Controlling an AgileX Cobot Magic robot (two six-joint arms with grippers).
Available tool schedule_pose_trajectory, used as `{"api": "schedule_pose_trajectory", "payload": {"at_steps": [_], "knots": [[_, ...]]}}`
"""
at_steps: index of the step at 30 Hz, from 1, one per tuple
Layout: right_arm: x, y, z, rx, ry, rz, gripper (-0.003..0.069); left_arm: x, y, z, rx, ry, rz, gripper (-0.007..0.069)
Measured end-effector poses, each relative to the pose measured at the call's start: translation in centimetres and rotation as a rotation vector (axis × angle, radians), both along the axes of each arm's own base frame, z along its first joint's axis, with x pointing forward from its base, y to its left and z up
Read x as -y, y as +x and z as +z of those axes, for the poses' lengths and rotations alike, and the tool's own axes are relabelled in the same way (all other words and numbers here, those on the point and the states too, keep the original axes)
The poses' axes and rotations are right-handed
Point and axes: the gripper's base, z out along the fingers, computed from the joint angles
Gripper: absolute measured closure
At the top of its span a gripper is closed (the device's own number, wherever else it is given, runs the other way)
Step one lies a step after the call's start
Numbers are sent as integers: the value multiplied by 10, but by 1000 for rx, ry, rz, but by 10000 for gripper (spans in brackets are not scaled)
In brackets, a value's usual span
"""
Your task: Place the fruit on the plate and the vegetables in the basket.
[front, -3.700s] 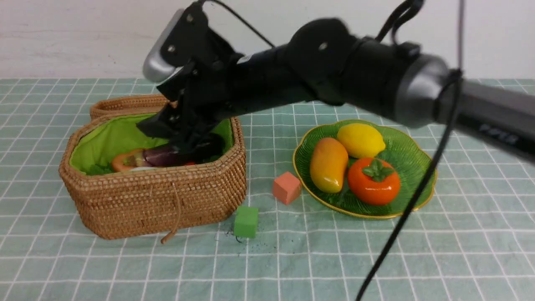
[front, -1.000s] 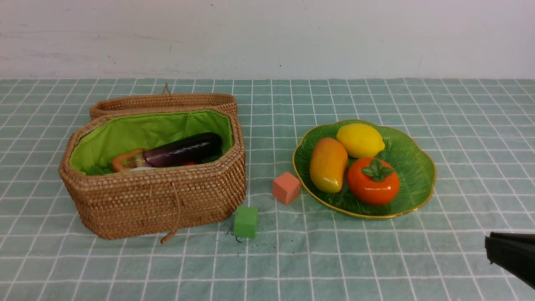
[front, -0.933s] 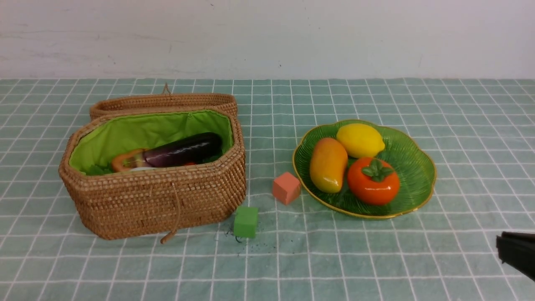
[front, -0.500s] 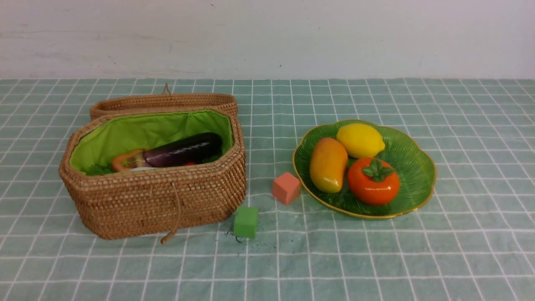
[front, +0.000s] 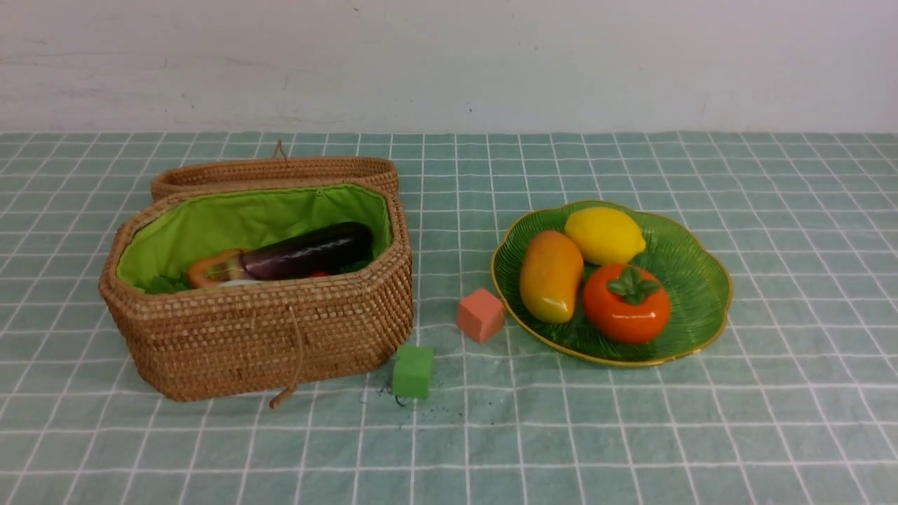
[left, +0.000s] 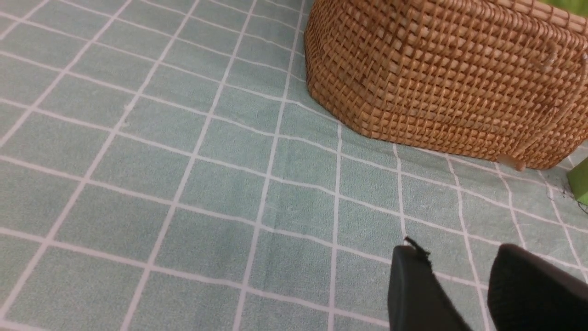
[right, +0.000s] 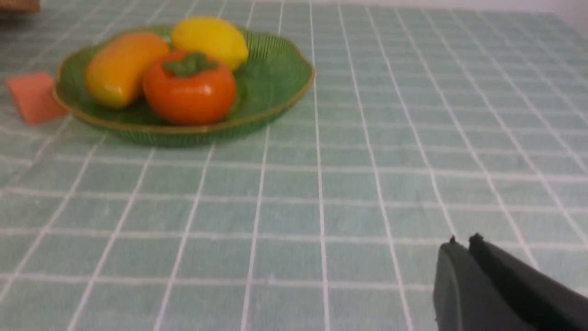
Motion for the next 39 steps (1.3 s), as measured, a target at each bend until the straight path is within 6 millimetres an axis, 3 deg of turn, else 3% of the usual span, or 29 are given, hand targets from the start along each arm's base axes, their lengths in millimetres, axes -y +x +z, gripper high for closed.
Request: {"api": "schedule_pose_trajectory", "payload": {"at_steps": [31, 39], "knots": [[0, 1, -3, 9, -2, -1, 600, 0, 0, 0, -1, -6, 0, 386], [0, 1, -3, 10, -2, -1, 587, 7, -1, 0, -1, 0, -126, 386]]}}
